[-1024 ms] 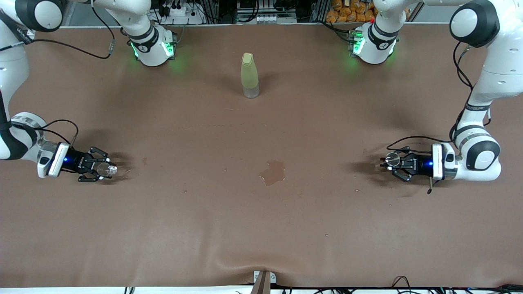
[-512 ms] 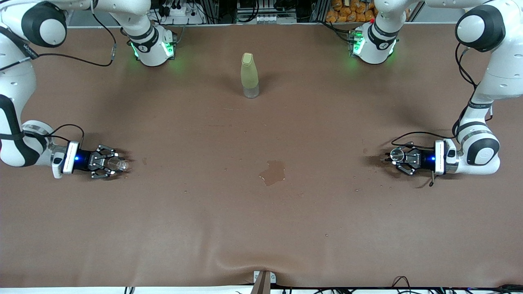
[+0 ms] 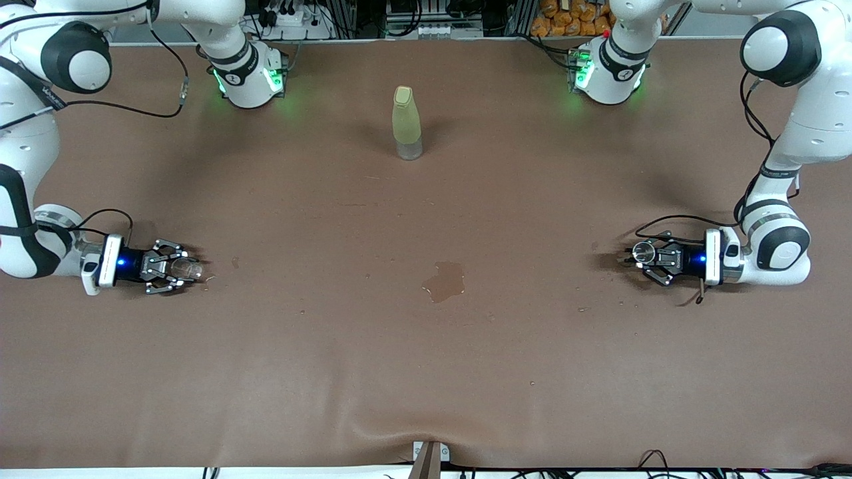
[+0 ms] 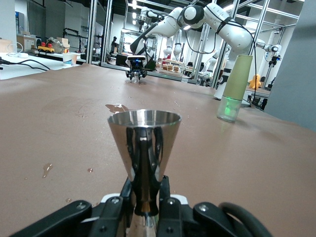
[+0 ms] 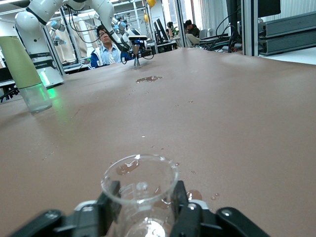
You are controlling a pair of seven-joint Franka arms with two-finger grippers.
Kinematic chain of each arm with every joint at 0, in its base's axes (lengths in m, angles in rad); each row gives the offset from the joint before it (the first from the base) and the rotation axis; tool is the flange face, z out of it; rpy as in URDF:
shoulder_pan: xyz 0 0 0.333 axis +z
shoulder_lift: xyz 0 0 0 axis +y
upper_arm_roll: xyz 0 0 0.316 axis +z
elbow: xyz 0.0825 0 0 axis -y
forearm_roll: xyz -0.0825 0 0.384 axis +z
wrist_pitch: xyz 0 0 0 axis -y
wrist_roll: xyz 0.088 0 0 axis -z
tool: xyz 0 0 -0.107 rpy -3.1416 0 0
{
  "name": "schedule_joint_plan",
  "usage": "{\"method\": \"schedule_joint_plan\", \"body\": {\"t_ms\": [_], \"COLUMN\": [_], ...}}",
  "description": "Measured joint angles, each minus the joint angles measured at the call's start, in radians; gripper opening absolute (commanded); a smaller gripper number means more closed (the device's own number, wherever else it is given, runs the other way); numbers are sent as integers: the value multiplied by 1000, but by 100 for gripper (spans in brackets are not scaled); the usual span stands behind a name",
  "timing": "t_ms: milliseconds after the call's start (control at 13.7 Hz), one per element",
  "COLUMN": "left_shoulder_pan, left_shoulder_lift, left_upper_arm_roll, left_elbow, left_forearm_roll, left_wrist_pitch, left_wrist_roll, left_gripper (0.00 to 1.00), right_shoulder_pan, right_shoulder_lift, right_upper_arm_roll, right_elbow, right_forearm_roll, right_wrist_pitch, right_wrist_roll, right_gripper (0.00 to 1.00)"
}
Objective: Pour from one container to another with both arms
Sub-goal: 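Lower the glass cup and the jigger onto the table, then open both grippers and release the cup and jigger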
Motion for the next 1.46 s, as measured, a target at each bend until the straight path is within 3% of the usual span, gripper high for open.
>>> {"method": "schedule_joint_plan", "body": {"t_ms": [146,805,878,1024,1463], "left_shoulder_pan": [-1,1,1,1,2], "left_shoulder_lift": [0,0,0,0,-6], "left_upper_arm_roll": [0,1,1,1,1], "left_elbow": [0,0,0,1,7], "left_forearm_roll": [0,0,0,15,43], "left_wrist_pitch": [0,0,0,0,-2], "left_wrist_roll": [23,53,53,53,53], "left_gripper": [39,44,56,100,100], "right_shoulder_pan": [0,-40,-41,-41,-21], "right_shoulder_lift": [0,-15,-24,-51,-181], "right_upper_arm_roll": [0,-1,-1,2,24], "right_elbow": [3,54,74,131,249], "right_forearm_roll": [0,-1,-9,-55,-159], "right_wrist_pitch": [-4,-96,-99,-113,-167], "right_wrist_roll": [2,58,97,227,680], "right_gripper": [100,100,100,100,100]}}
